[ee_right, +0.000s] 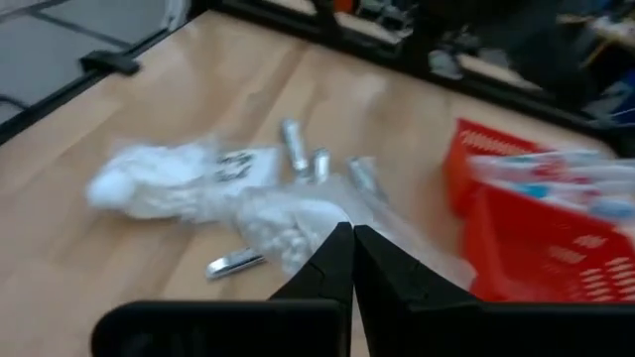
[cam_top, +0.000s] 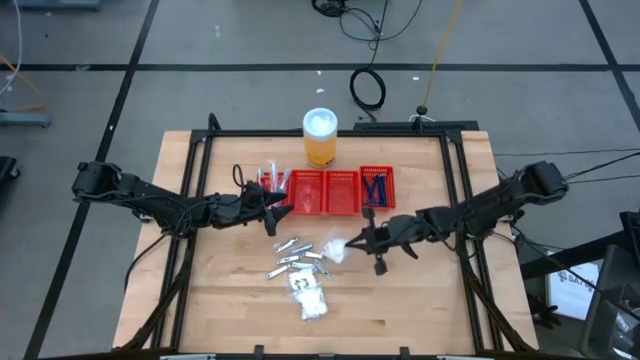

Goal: Pick & Place Travel size toiletries
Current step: Put the cotton pack into the middle right red basket

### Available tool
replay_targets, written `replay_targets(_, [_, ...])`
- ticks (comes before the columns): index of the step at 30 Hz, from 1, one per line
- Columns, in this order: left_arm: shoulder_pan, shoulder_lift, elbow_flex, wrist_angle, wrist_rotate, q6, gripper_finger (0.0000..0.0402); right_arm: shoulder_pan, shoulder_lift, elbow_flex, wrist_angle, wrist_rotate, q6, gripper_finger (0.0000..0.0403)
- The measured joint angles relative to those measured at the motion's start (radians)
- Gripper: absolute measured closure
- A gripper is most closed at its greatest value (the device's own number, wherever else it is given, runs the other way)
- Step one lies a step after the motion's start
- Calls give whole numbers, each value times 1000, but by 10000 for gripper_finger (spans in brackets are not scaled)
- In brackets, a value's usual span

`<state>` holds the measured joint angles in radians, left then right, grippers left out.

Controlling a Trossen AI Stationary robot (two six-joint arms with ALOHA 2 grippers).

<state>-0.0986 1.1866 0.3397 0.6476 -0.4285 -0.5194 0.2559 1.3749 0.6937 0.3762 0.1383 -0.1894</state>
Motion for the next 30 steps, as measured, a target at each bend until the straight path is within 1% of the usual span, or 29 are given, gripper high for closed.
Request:
replay_targets(2, [0, 0, 0, 0, 0, 0, 163, -29, -12, 0, 0, 8, -14, 403])
replay_targets(7, [0, 0, 0, -1, 0, 0, 163, -116, -21, 0, 0, 113, -63, 403])
replay_targets(11, [0, 0, 0, -1, 0, 8, 163, -193, -21, 0, -1, 159, -85, 403])
replay_targets(17, [0, 0, 0, -1, 0, 13, 163, -285, -20, -1, -15, 242, -55, 403])
replay_targets(20, [0, 0, 0, -2, 0, 16, 163, -320, -20, -27, -2, 276, -28, 403])
replay_targets(23, [0, 0, 0, -2, 0, 17, 163, -355, -19, -67, 12, 276, 10, 403])
replay_targets(25, [0, 0, 0, -2, 0, 17, 163, -374, -19, -94, 37, 242, 23, 403])
replay_targets(28, [0, 0, 0, -2, 0, 17, 163, -391, -19, -135, 109, 163, 44, 403])
replay_targets(30, [0, 0, 0, -2, 0, 16, 163, -396, -19, -150, 150, 145, 49, 403])
